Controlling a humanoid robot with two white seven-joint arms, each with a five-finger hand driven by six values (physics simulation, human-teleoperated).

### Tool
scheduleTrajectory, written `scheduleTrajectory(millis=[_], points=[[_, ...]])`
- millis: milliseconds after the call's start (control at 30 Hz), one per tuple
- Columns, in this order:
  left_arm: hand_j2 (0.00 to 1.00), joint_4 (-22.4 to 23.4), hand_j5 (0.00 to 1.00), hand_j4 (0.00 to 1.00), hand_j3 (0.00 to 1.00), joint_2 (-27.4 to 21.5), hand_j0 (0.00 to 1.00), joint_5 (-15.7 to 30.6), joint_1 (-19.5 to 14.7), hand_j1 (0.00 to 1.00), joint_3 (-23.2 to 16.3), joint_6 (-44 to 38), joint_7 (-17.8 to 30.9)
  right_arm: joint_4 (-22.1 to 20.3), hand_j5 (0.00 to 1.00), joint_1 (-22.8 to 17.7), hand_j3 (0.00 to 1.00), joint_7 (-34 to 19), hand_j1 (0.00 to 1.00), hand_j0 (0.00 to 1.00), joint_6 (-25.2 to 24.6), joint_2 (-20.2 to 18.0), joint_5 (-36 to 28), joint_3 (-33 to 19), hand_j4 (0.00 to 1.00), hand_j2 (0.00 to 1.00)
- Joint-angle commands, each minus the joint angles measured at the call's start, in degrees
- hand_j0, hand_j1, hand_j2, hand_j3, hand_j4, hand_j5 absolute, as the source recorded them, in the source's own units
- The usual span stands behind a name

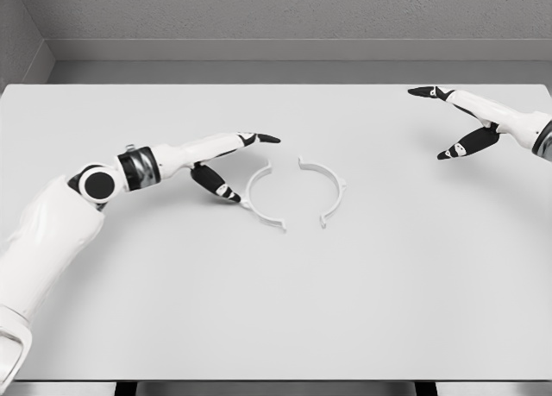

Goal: Assemble PVC drainage pipe clamps

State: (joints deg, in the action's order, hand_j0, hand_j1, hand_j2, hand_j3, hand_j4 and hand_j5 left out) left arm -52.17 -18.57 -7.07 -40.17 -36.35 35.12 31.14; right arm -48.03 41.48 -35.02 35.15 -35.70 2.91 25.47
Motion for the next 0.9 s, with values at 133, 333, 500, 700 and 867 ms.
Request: scheduleTrajectory(millis=[133,333,500,700,867], points=[[1.0,0.0,1.0,1.0,1.0,0.8,1.0,0.5,-0.1,1.0,0.1,-0.1,0.0,0.0,1.0,0.1,1.0,0.0,1.0,1.0,-0.1,0.0,-0.5,-0.1,1.0,1.0],[1.0,-0.1,1.0,1.0,1.0,1.7,1.0,0.5,-0.3,1.0,0.0,-0.1,0.0,0.0,1.0,0.3,1.0,0.0,1.0,1.0,-0.1,-0.1,-0.5,-0.1,1.0,1.0],[1.0,-2.0,1.0,1.0,1.0,1.4,1.0,-0.6,-0.3,1.0,0.1,-0.1,0.0,0.0,1.0,0.3,1.0,0.0,1.0,1.0,-0.1,-0.1,-0.5,-0.1,1.0,1.0],[1.0,-1.5,1.0,1.0,1.0,-2.6,1.0,1.8,-1.4,1.0,3.1,-0.1,0.1,0.0,1.0,0.3,1.0,0.0,1.0,1.0,-0.1,-0.1,-0.5,-0.1,1.0,1.0],[1.0,2.9,1.0,1.0,1.0,2.2,1.0,-2.0,-1.5,1.0,4.0,-0.1,0.7,0.0,1.0,0.3,1.0,0.0,1.0,1.0,-0.1,-0.1,-0.5,-0.1,1.0,1.0]])
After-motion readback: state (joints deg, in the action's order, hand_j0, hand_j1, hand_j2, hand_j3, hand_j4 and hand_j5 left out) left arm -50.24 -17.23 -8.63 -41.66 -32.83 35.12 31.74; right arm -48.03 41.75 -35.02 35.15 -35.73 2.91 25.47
